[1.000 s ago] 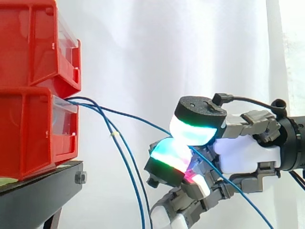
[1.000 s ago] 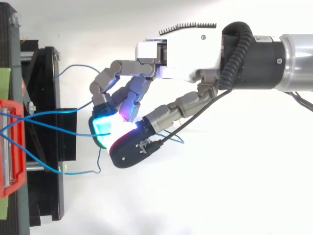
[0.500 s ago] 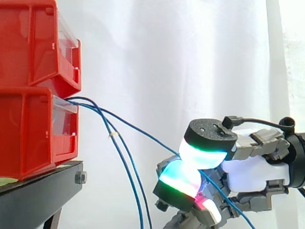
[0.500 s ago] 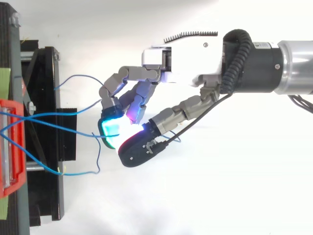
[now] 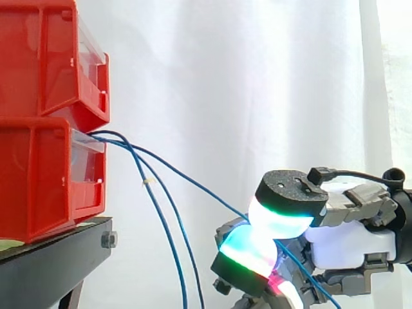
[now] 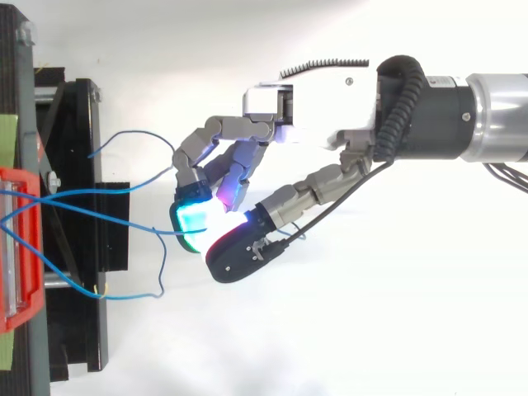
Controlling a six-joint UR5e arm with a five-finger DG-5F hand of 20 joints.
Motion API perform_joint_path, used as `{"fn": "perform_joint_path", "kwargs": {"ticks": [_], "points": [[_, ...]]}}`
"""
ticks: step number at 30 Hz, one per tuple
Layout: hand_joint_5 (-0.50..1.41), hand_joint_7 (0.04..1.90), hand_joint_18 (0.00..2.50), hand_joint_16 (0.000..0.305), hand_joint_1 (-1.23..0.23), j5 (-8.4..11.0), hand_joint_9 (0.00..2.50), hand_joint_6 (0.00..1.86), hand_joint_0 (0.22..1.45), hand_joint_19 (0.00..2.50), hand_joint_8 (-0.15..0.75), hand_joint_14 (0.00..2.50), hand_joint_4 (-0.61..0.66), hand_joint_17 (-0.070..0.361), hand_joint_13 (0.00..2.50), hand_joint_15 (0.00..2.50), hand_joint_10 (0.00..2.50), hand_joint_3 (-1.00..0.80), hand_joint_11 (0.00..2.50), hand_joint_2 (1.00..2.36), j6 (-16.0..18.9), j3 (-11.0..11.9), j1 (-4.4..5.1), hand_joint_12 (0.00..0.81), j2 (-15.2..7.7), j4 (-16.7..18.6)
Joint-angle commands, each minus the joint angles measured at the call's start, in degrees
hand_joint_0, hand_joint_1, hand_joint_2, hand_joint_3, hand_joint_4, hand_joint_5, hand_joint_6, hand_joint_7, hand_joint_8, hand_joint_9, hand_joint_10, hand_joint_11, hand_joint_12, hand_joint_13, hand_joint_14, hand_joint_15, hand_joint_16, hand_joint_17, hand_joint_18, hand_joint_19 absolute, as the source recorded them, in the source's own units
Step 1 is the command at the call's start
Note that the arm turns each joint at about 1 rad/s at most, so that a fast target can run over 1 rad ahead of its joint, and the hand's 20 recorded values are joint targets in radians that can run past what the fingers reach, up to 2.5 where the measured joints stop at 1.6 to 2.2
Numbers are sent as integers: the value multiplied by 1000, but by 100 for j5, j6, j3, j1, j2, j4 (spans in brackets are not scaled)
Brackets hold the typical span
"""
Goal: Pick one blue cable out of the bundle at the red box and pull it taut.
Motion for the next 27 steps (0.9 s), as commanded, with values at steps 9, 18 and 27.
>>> {"fn": "perform_joint_path", "kwargs": {"ticks": [9,18,27], "points": [[-116,1257,550,55,-848,23,796,895,636,313,371,11,181,123,567,296,14,-156,643,1015,-11,-1,3,383,0,-16],[-116,1254,552,55,-846,23,801,895,633,313,373,11,186,124,567,296,14,-156,641,1015,-11,-10,3,384,0,-16],[-117,1259,550,55,-838,32,814,894,630,321,377,11,194,123,567,296,12,-165,651,1015,-11,-1,3,385,0,-25]]}}
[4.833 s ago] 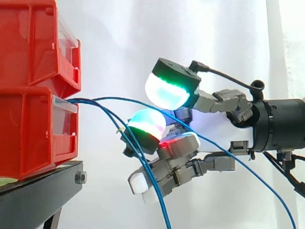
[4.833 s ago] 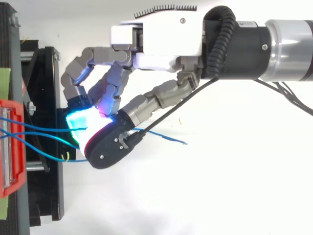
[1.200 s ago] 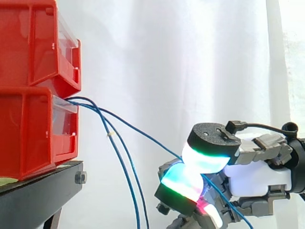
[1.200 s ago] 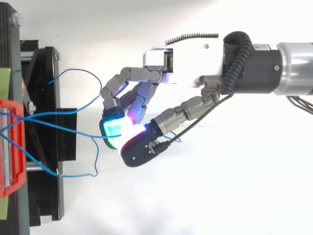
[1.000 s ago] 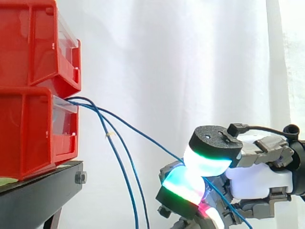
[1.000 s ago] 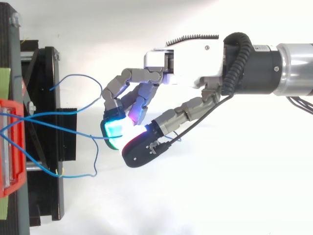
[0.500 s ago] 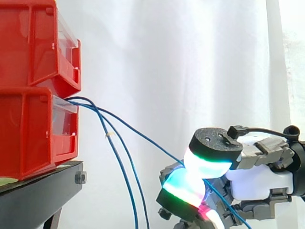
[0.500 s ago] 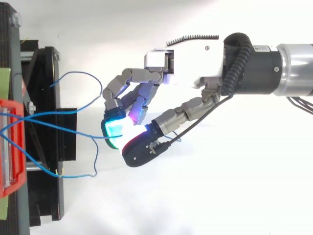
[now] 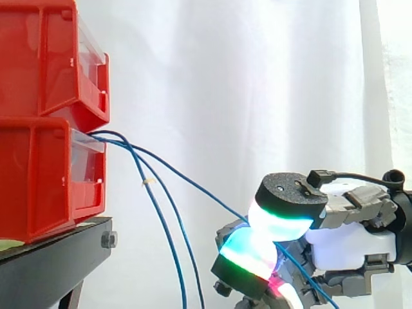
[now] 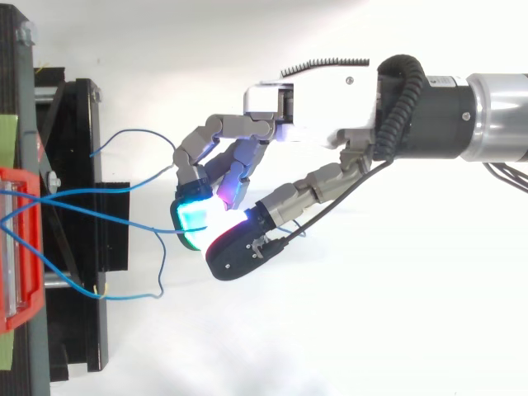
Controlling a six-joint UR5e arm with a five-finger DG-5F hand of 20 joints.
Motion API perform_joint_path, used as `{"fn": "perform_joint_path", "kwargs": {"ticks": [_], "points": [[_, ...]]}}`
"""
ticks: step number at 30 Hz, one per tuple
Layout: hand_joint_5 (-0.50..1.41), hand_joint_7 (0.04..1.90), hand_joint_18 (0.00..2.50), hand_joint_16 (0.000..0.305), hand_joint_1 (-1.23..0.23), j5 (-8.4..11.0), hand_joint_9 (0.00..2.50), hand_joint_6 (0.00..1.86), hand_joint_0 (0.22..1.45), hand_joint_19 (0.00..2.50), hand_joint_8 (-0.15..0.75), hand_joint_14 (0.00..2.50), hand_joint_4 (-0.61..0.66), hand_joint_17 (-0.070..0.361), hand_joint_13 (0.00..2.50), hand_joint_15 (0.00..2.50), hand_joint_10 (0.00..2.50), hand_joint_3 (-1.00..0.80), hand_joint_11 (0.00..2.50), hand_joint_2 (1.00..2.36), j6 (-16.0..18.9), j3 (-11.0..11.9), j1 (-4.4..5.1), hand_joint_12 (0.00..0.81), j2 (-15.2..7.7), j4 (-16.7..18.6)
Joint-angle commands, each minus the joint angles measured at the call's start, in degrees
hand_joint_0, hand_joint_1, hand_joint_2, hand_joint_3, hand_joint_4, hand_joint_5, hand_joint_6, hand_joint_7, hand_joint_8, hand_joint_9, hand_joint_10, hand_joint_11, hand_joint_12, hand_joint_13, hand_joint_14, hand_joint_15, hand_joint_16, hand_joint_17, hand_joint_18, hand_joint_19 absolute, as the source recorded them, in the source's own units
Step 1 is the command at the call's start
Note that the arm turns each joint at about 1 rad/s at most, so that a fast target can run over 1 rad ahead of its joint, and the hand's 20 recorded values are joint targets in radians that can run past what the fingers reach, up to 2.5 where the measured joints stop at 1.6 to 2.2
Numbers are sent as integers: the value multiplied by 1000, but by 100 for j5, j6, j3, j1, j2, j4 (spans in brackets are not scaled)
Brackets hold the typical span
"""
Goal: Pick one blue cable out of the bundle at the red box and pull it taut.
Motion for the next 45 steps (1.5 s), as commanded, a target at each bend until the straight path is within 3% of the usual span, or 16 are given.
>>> {"fn": "perform_joint_path", "kwargs": {"ticks": [1,45], "points": [[-117,1258,551,55,-835,2,815,894,632,325,375,11,196,123,566,299,14,-172,656,1014,0,-5,-6,385,1,-7],[-118,1264,550,54,-834,2,851,892,633,306,376,11,194,121,581,299,15,-174,660,1014,0,-5,3,377,1,-7]]}}
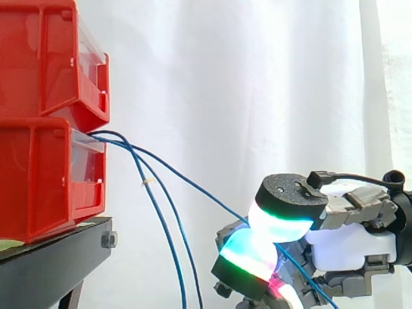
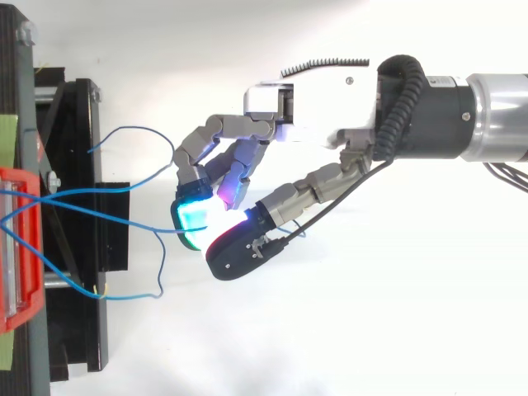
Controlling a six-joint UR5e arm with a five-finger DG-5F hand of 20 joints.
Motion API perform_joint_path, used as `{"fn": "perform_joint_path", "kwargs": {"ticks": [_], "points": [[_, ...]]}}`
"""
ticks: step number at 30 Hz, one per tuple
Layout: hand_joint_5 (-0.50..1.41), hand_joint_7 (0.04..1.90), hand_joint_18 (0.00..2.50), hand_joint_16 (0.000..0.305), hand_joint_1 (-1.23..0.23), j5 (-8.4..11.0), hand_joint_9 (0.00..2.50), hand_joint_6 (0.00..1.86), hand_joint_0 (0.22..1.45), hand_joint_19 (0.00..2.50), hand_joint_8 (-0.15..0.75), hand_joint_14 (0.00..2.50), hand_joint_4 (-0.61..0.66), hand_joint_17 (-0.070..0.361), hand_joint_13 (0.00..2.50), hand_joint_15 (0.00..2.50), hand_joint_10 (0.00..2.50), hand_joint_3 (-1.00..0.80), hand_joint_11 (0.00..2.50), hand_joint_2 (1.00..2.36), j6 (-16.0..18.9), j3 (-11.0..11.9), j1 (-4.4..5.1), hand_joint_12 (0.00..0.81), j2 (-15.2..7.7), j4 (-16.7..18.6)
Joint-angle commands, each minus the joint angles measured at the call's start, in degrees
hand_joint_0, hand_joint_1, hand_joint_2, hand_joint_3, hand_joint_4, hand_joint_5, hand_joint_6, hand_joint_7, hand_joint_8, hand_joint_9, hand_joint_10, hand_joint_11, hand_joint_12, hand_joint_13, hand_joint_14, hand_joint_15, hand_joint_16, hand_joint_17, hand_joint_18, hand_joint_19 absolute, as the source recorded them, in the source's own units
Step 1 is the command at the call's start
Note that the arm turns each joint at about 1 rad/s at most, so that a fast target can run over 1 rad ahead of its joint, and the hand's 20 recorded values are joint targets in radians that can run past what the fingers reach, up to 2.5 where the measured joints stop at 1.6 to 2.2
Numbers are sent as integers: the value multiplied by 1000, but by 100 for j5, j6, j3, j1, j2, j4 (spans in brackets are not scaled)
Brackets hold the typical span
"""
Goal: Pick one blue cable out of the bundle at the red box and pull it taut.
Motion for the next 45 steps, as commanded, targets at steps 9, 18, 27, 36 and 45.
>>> {"fn": "perform_joint_path", "kwargs": {"ticks": [9,18,27,36,45], "points": [[-118,1271,550,54,-834,0,851,891,633,313,376,13,198,121,581,306,13,-174,669,1014,0,-3,2,377,2,0],[-118,1271,548,54,-833,0,853,891,634,306,375,11,198,121,581,307,15,-176,664,1014,0,6,2,376,2,0],[-118,1272,550,54,-835,0,856,890,633,315,377,13,198,122,581,304,15,-175,672,1014,0,-3,-7,378,-7,0],[-118,1266,549,54,-835,0,866,891,634,314,376,11,195,122,586,303,13,-175,672,1014,0,-3,2,377,2,0],[-118,1267,553,54,-837,0,878,890,634,305,378,11,196,122,586,307,16,-176,680,1014,0,6,-7,378,2,0]]}}
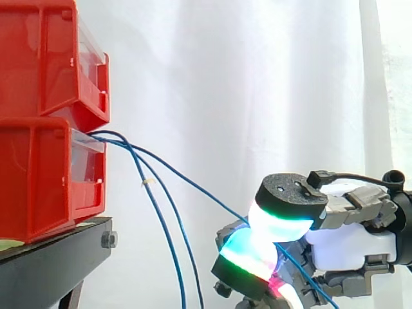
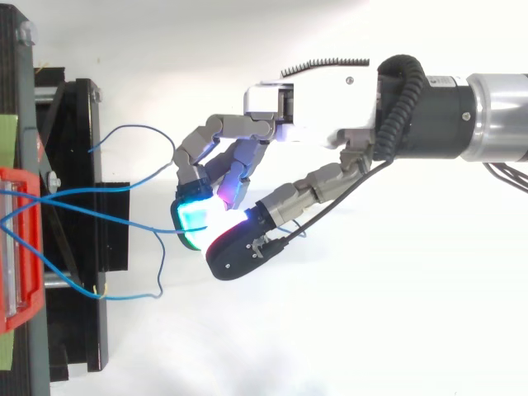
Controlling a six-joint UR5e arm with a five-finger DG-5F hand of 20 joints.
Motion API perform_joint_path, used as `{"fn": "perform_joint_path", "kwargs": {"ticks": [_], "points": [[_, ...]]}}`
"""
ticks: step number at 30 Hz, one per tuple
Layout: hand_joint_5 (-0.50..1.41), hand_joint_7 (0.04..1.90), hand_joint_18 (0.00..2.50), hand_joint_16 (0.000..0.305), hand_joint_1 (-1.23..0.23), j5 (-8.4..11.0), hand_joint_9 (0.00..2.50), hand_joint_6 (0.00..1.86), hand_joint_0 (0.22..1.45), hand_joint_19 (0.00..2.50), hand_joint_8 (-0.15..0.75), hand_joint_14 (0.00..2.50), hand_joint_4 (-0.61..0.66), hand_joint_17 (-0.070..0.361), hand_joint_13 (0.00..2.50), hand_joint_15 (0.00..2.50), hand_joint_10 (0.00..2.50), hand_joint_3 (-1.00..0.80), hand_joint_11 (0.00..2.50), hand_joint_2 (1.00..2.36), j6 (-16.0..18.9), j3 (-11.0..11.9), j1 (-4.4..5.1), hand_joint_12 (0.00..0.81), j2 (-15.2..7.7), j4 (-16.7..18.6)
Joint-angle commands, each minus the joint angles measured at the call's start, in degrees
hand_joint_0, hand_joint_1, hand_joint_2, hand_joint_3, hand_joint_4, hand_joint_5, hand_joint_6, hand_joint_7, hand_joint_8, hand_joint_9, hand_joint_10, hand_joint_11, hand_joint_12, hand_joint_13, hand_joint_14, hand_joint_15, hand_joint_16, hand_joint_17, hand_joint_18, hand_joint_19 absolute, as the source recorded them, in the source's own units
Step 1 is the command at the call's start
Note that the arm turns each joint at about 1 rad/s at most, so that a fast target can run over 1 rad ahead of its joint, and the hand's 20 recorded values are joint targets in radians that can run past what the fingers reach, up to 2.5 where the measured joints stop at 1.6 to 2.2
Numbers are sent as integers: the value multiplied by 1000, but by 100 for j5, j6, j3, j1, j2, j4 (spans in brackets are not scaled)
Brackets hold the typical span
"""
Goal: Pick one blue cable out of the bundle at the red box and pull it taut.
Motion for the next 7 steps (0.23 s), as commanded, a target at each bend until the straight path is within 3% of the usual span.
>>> {"fn": "perform_joint_path", "kwargs": {"ticks": [1,7], "points": [[-118,1270,554,54,-838,0,878,890,633,312,379,12,197,122,586,303,15,-168,684,1014,0,-4,3,380,-8,0],[-117,1279,551,54,-840,0,878,890,636,314,379,11,192,122,587,308,15,-169,688,1014,0,5,3,377,-8,0]]}}
